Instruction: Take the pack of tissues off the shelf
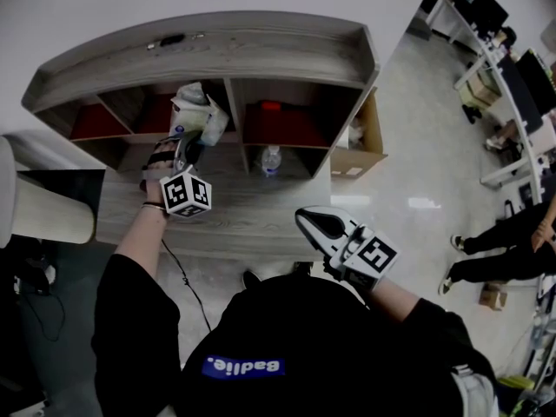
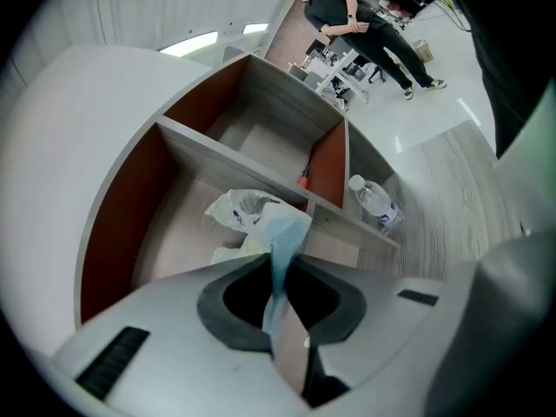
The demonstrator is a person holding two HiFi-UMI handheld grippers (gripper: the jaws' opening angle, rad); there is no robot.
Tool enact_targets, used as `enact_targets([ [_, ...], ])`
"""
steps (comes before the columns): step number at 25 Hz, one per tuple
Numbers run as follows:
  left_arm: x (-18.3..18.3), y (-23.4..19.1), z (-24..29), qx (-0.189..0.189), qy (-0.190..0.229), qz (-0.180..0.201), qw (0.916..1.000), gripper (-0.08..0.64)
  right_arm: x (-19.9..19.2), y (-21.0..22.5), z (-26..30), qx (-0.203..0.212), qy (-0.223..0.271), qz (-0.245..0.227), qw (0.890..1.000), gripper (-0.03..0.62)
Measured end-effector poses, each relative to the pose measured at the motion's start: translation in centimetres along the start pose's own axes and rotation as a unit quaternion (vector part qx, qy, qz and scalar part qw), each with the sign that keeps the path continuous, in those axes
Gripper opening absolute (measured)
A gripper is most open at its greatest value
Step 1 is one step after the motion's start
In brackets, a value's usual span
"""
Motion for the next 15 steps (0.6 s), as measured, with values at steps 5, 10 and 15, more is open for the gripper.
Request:
enact_targets([
  [5, 0.6, -0.9, -1.8, 0.014, 0.014, -0.024, 0.9995, 0.038, 0.1, -0.1, 0.4, 0.007, 0.005, -0.001, 1.0, 0.026],
  [10, 0.8, -1.4, -3.7, 0.03, 0.026, -0.057, 0.9976, 0.038, -0.2, -0.6, 1.0, 0.016, 0.002, 0.002, 1.0, 0.026],
  [15, 0.6, -1.4, -5.9, 0.036, 0.037, -0.124, 0.9909, 0.038, -0.3, -0.9, 1.4, 0.021, 0.0, 0.005, 1.0, 0.026],
])
Point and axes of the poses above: the fingertips, and each gripper's own axes: z forward along the fingers, y to its right, x out of its top, the point moved 6 cm from there along -z, backward along the fingers, and after that the axes turned 11 degrees about z, right-handed, at the moved point
